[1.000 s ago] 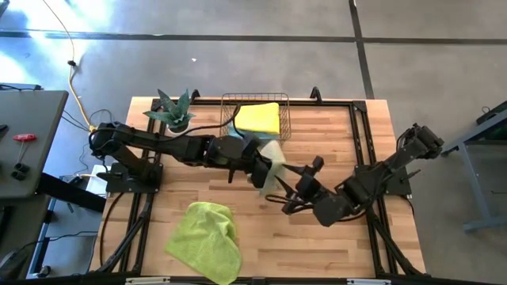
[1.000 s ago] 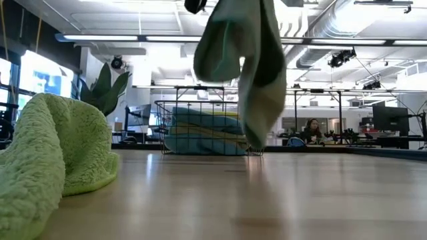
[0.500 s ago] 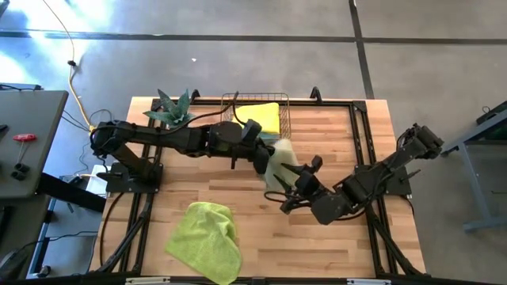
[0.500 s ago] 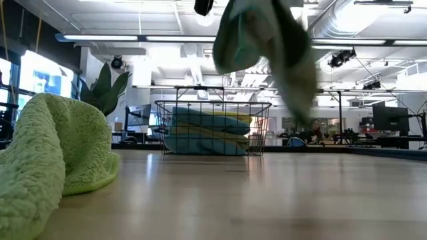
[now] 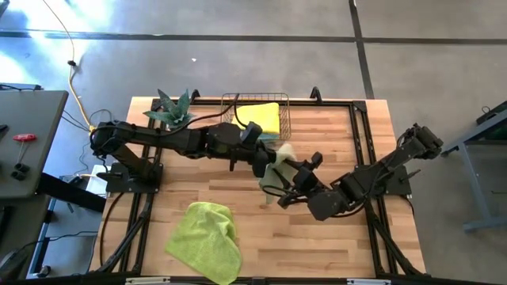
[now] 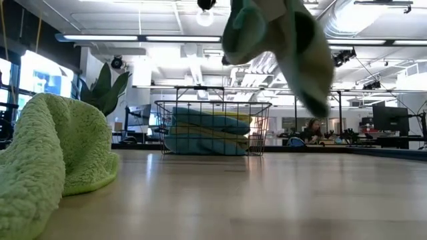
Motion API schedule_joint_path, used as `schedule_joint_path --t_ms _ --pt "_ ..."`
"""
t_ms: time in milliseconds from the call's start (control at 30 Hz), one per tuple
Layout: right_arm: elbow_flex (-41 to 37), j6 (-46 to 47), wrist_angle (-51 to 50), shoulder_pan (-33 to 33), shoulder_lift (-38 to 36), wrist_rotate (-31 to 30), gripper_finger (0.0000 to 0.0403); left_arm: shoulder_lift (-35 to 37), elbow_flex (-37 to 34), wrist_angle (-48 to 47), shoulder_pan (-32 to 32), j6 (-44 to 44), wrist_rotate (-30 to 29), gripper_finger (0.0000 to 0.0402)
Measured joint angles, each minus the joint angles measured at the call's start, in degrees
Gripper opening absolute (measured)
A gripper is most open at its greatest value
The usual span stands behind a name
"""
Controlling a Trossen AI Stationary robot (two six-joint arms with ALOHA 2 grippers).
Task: Fold microfiber towels
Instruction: Fold the light blue microfiber cloth
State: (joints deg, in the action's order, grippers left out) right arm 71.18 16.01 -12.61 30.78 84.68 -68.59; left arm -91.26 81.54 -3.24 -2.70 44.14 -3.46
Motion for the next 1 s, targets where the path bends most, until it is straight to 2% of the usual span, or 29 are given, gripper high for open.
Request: schedule_joint_path --t_ms 600,733,933,1000 --pt "0.0 0.48 0.47 -0.92 0.07 -0.33 0.0171 0.13 0.02 -1.22 0.09 -0.6 1.49 0.0" --pt "0.0 0.48 0.42 -0.25 0.07 -0.75 0.0134 0.15 0.04 -1.5 0.16 -0.83 2.22 0.0" --pt "0.0 0.2 0.0 -0.25 0.07 -1.45 0.0023 0.2 0.04 -1.93 0.24 -1.02 4.51 0.0" --pt "0.0 -1.42 0.02 -0.17 0.07 -0.93 0.0008 0.2 0.04 -2.18 0.3 -1.92 4.76 0.0"
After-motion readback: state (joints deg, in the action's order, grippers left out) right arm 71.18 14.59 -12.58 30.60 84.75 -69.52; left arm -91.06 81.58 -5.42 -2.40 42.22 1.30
